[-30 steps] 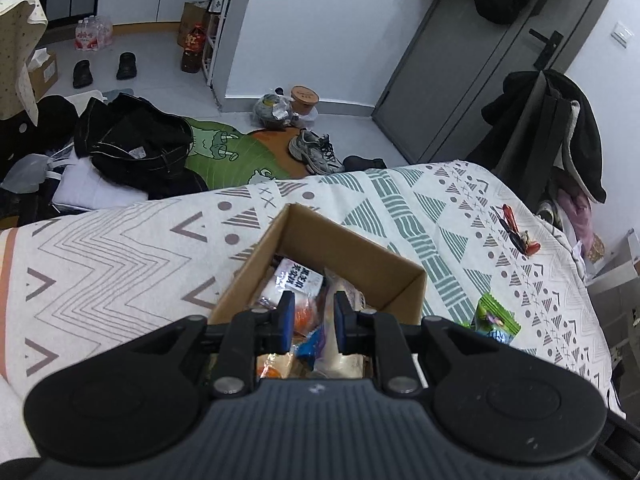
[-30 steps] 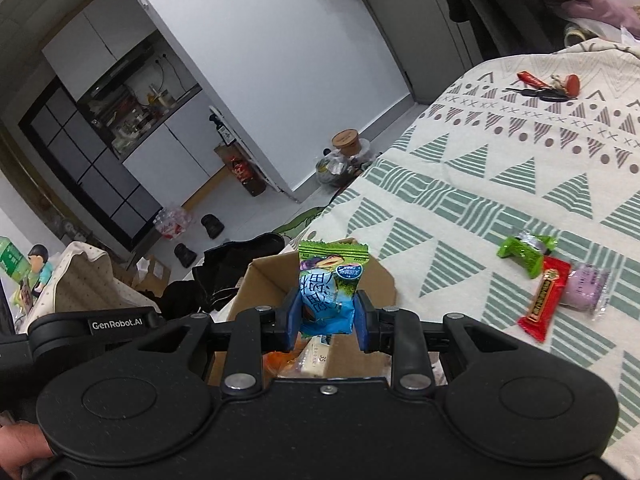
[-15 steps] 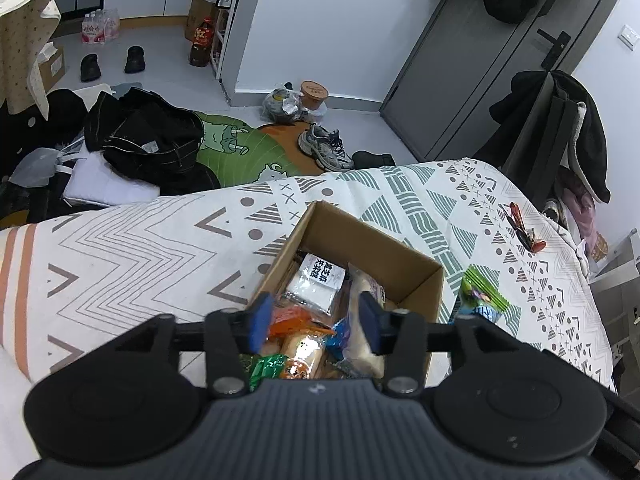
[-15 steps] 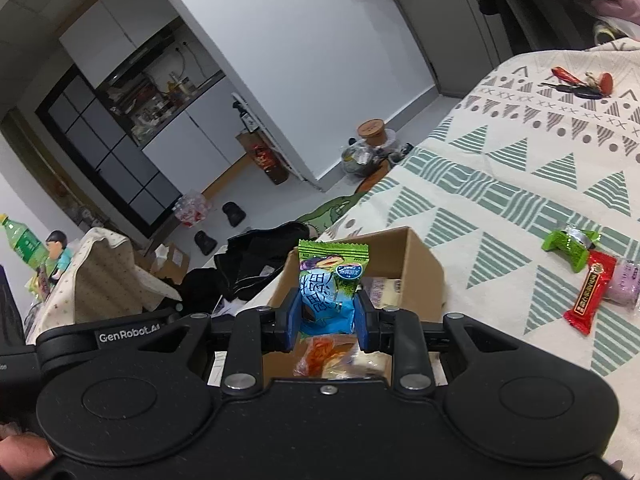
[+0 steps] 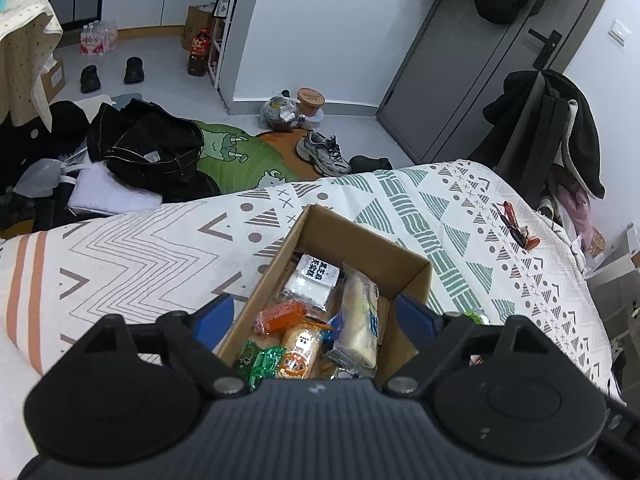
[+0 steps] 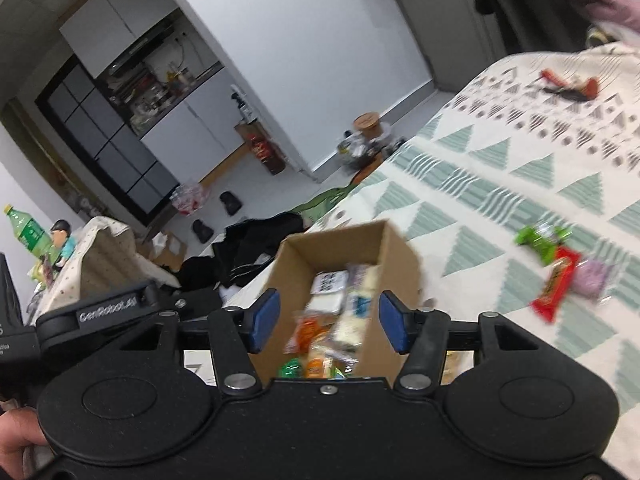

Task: Organize snacks
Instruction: 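Carry the orange packet into the box with the left gripper while the right gripper drops the blue candy in, then move both open grippers back from the box to the snack pile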

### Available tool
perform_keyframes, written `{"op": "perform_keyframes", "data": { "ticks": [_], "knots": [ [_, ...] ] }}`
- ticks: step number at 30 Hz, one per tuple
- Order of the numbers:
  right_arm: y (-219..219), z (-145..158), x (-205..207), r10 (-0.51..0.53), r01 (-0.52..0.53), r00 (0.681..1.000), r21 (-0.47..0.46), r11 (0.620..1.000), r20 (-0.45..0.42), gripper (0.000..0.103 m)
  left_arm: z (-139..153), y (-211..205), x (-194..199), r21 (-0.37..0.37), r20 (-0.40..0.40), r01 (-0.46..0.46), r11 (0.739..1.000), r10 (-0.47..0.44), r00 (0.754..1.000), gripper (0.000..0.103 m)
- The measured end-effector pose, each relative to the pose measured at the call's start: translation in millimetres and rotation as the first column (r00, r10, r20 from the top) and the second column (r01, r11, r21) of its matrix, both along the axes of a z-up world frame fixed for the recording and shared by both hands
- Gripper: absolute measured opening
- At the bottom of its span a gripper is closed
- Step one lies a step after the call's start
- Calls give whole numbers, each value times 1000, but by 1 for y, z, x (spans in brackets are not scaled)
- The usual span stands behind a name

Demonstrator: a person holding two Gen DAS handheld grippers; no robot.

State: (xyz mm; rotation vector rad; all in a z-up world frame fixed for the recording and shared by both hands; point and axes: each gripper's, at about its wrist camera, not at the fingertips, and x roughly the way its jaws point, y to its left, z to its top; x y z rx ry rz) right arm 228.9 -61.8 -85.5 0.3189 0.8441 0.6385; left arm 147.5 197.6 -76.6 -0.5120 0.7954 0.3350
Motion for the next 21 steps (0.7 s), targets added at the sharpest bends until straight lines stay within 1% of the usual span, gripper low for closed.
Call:
{"op": "perform_keyframes", "data": {
  "ticks": [2,5,7,9,11,16,21],
  "knots": [
    [-15,3,3,-27,27,1000,-3,1000,1,57,2,-5,0,-4,4,10,1000,-10,1000,93],
    [-34,6,4,-51,51,999,-20,998,10,57,5,-14,0,-3,11,26,1000,-26,1000,96],
    [-45,7,5,-65,66,998,-34,997,18,59,7,-21,1,-4,14,42,999,-42,999,97],
    [-55,8,5,-77,78,997,-42,996,22,62,9,-28,3,-2,15,53,999,-53,999,98],
    [-67,9,6,-90,91,996,-50,995,27,63,11,-36,4,1,19,65,998,-65,998,98],
    [-91,8,13,-112,114,993,-76,991,31,64,16,-59,10,17,36,103,995,-103,994,98],
    [-112,7,20,-119,122,992,-101,987,30,64,15,-80,16,6,43,125,992,-125,991,98]
  ]
}}
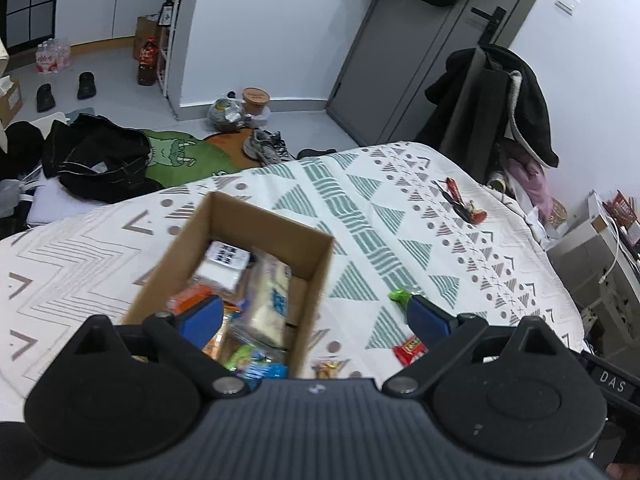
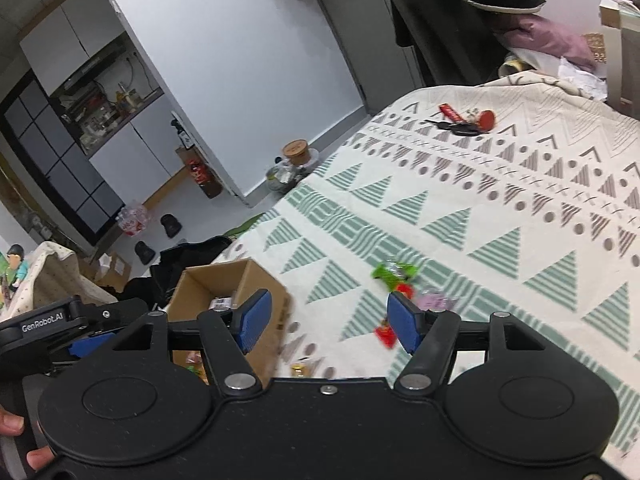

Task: Organize snacks
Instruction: 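Move both open grippers back from the box to the snack pile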

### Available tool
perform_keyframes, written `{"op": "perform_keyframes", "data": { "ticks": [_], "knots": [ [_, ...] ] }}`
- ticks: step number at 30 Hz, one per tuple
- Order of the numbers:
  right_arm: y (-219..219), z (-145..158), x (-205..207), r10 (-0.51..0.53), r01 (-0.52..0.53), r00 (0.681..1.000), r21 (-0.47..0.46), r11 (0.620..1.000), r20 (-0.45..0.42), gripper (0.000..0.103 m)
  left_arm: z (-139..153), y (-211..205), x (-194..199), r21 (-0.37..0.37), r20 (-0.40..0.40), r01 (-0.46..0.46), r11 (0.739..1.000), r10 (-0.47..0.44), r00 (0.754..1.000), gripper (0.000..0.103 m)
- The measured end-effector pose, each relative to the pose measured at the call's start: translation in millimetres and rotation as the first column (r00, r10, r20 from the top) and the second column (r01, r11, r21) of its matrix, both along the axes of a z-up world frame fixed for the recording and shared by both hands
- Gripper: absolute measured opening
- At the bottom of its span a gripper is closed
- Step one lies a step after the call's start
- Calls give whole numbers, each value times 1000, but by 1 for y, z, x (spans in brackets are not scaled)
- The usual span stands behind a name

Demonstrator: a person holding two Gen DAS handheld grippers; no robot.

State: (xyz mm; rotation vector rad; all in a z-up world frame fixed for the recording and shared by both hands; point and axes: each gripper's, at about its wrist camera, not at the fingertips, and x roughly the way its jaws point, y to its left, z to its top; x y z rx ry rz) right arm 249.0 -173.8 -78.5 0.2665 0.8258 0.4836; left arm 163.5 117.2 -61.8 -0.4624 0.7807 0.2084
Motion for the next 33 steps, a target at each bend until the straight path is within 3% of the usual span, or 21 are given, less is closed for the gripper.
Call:
{"op": "perform_keyframes", "data": {
  "ticks": [12,16,33],
  "knots": [
    [-33,-36,9,-67,70,996,37,997,-66,62,-20,-49,14,4,-7,76,997,-75,997,95],
    [-42,-45,16,-84,88,992,41,995,-91,59,-30,-61,21,-5,-13,96,995,-96,995,90],
    [-58,-95,62,-121,151,960,103,983,-251,53,-90,-106,86,-17,-93,204,979,-205,974,77]
  ]
}}
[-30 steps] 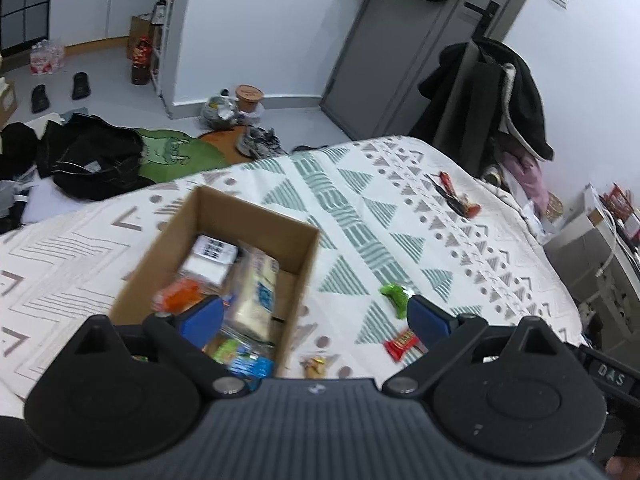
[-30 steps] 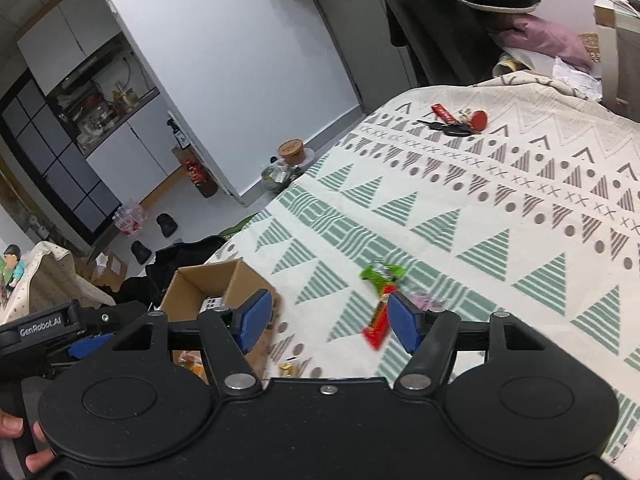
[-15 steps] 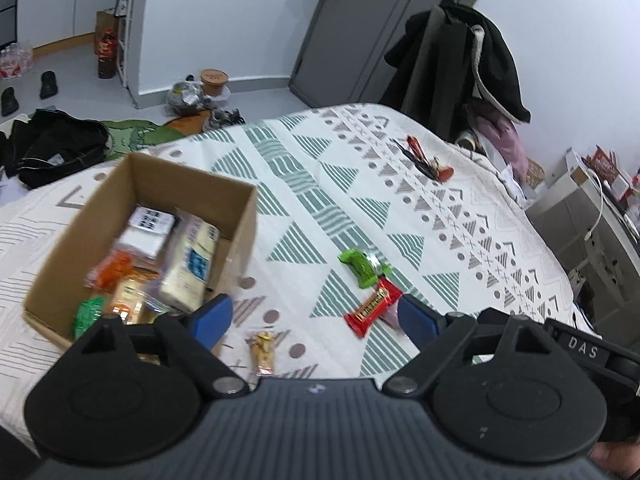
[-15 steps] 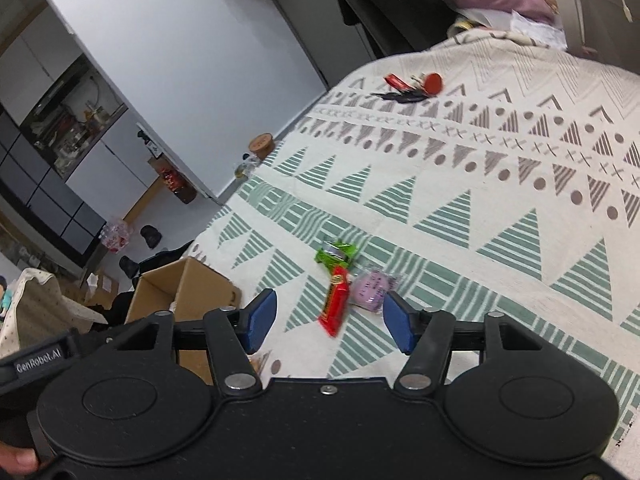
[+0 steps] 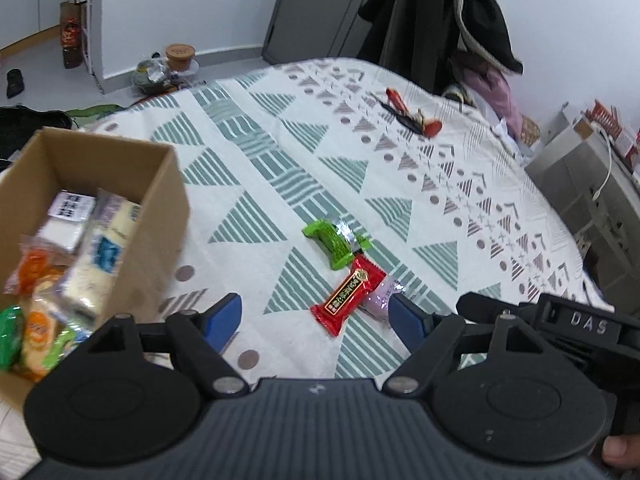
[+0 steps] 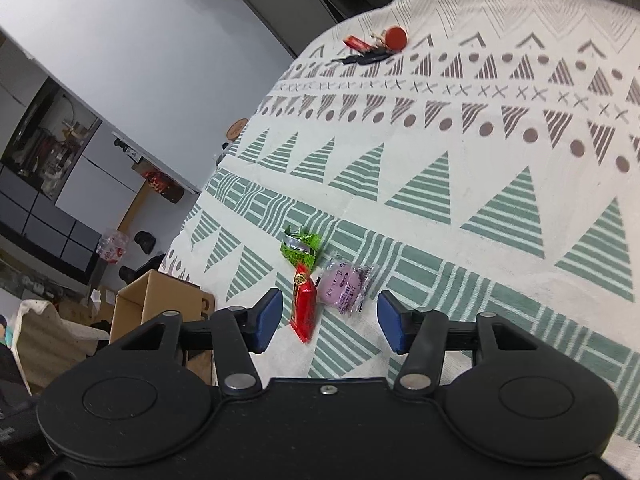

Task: Organize snacks
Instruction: 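Move both open grippers back from the box to the snack pile, then grasp the red packet with the left gripper while the right gripper grasps the pink packet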

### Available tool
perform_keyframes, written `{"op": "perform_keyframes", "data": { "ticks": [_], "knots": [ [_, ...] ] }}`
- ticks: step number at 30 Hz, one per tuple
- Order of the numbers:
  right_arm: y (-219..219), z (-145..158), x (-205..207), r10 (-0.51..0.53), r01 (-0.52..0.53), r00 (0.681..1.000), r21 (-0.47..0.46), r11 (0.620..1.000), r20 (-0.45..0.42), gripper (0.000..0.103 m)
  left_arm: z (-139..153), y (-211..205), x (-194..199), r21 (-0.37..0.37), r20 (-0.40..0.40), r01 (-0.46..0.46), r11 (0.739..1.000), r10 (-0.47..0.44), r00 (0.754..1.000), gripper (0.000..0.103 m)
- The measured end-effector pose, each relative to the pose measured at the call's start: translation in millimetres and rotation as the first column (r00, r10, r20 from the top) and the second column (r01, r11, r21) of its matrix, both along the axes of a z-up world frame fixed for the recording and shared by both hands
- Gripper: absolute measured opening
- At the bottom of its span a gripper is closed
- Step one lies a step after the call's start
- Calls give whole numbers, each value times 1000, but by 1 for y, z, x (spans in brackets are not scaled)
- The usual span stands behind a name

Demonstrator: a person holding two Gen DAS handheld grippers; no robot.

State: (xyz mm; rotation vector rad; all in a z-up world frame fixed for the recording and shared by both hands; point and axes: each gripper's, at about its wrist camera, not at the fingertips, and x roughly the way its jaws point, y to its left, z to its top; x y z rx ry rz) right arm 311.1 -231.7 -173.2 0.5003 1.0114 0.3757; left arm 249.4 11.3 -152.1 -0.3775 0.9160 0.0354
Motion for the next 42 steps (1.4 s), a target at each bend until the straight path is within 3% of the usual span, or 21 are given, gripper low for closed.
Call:
{"op": "perform_keyframes", "data": {
  "ticks": [4,15,21,27,34,36,42],
  "knots": [
    [1,-12,10,-5,5,1000,11,1000,-29,53,-19,-6,18,-14,-36,16,1000,-17,999,68],
    [-1,-42,31,-22,28,993,51,998,-115,49,-55,-20,54,-10,-82,81,997,-82,993,66],
    [-3,-56,39,-23,35,988,80,996,-152,49,-72,-26,71,-28,-92,108,994,-110,990,53],
    [1,-66,46,-7,25,987,109,994,-160,48,-79,-26,81,-48,-103,124,991,-129,986,22],
    [11,-71,55,0,16,987,103,995,-159,44,-80,-23,81,-72,-112,123,990,-130,985,20],
    [13,-73,56,-2,16,987,87,996,-159,28,-80,-22,80,-77,-115,119,990,-128,985,20],
    [14,-68,55,1,9,990,71,997,-140,21,-70,-16,73,-82,-112,98,992,-106,988,20]
  ]
}}
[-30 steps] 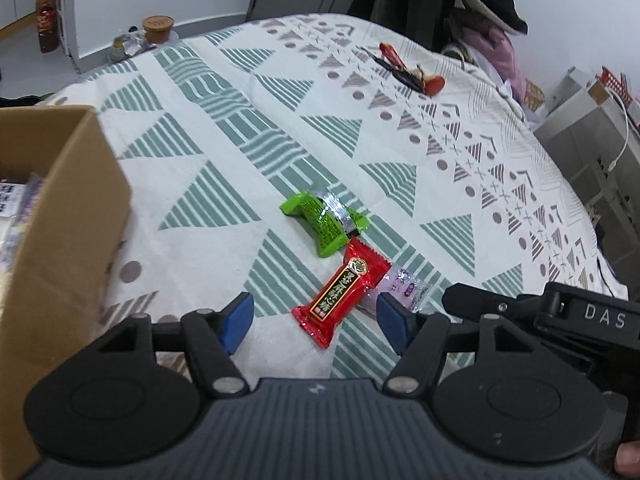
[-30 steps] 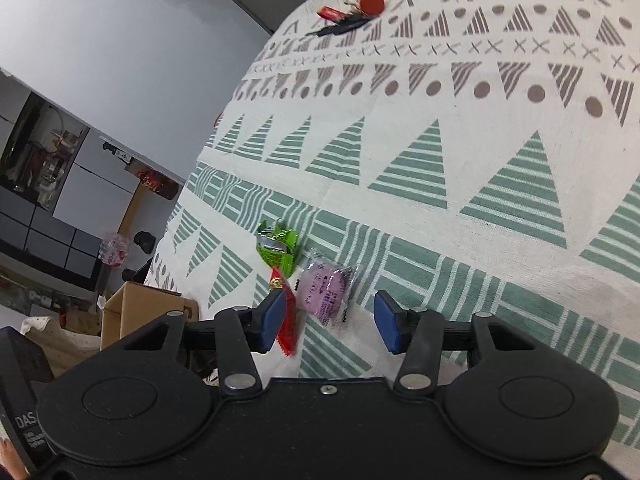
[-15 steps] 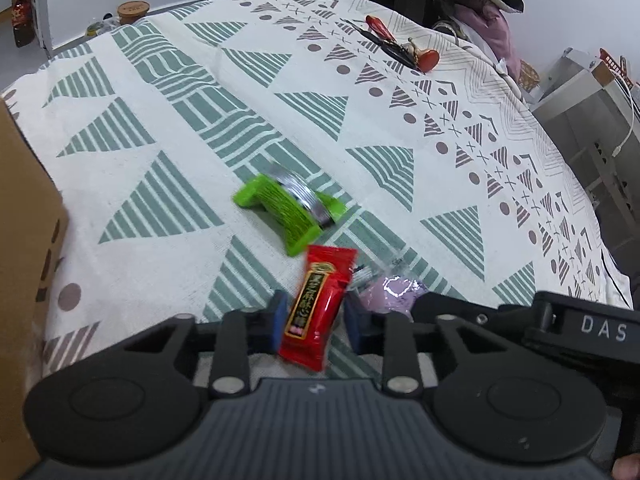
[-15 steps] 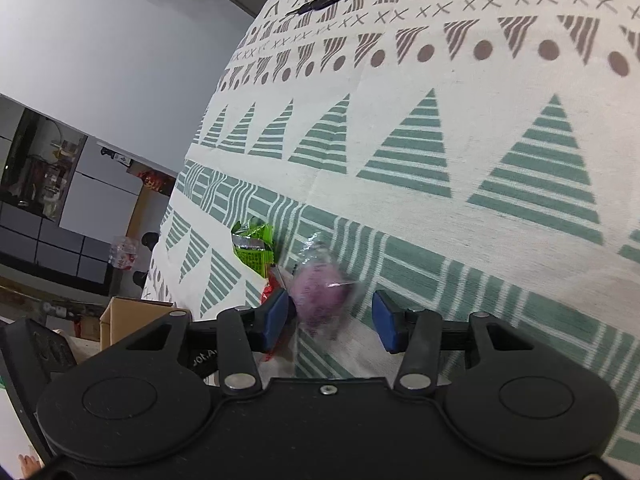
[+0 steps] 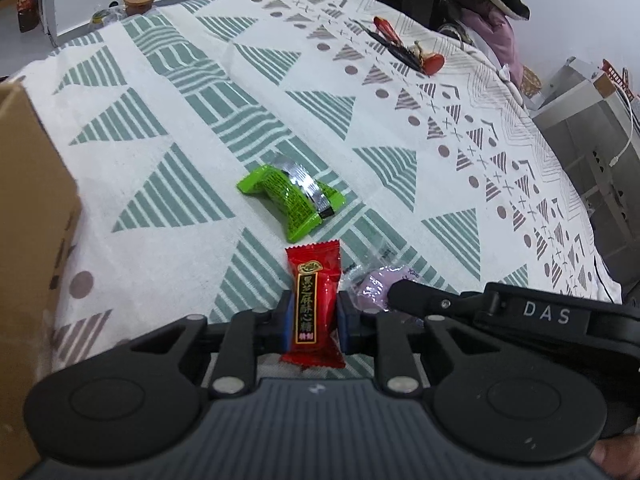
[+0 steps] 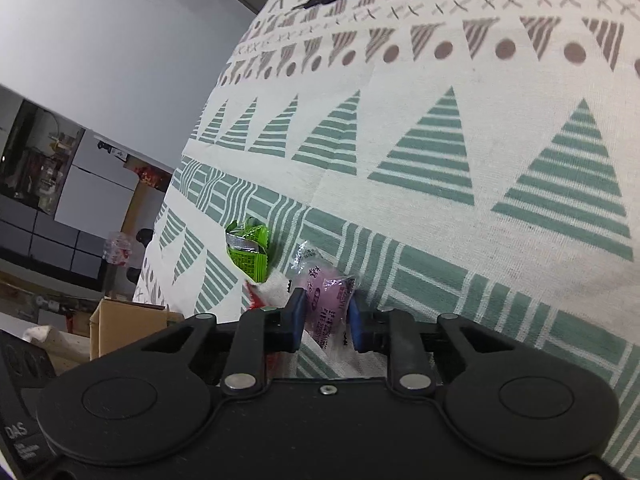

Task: Organize snacks
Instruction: 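Grasp the red packet with the left gripper while the right gripper grasps the pink packet, then carry the red packet into the box with the left gripper while the right gripper drops the pink packet in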

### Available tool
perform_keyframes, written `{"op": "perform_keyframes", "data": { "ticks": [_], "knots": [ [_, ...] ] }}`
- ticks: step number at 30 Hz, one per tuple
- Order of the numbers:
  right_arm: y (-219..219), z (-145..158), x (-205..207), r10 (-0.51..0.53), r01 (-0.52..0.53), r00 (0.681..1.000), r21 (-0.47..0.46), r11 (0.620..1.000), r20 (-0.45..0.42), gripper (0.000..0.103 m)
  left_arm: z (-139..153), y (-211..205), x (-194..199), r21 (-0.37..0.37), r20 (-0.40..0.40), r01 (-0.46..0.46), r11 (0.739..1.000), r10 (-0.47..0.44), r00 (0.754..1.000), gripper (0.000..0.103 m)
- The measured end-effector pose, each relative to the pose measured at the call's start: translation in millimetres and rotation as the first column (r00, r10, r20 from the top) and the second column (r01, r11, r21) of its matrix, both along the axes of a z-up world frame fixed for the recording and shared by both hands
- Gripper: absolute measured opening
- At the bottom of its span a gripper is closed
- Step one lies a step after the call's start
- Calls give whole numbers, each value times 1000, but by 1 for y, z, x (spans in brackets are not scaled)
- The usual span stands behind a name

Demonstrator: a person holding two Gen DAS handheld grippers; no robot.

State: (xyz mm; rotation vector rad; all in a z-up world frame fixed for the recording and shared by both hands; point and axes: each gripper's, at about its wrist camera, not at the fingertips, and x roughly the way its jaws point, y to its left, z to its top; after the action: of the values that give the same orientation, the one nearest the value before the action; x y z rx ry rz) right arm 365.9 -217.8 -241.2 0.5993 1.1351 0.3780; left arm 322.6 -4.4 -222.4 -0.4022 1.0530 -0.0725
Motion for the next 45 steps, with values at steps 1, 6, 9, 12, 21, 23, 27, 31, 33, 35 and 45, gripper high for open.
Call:
{"op": "perform_keyframes", "data": {
  "ticks": [1,6,9,12,21,23,27,31,33,35,45],
  "knots": [
    [0,2,-1,0,0,1000,-5,1000,5,20,3,2,-2,-1,4,-4,1000,4,1000,20],
    [0,13,-5,8,-7,999,-17,1000,42,17,21,8,-13,6,32,-20,1000,20,999,20],
    [1,21,-9,11,-10,997,-24,1000,70,16,32,11,-21,13,51,-28,1000,28,998,20],
    [2,30,-13,14,-12,995,-24,1000,97,16,43,15,-28,21,67,-35,999,33,997,20],
    [10,58,-33,12,-6,985,-38,999,170,16,70,27,-52,29,112,-68,997,64,992,20],
    [11,63,-37,7,1,983,-44,999,185,16,74,32,-58,25,117,-79,997,76,990,20],
    [15,72,-46,0,10,978,-46,999,209,15,83,41,-68,28,128,-94,995,90,988,20],
    [21,82,-54,1,8,972,-41,999,236,15,93,50,-76,39,146,-106,994,99,984,20],
    [25,87,-58,1,9,968,-40,999,252,15,99,55,-81,40,157,-117,992,109,982,20],
    [28,93,-62,4,8,963,-42,999,270,15,105,59,-85,41,169,-126,991,118,979,20],
    [53,112,-79,43,-27,944,-54,998,327,15,128,92,-109,50,210,-198,979,183,960,20]
  ]
}}
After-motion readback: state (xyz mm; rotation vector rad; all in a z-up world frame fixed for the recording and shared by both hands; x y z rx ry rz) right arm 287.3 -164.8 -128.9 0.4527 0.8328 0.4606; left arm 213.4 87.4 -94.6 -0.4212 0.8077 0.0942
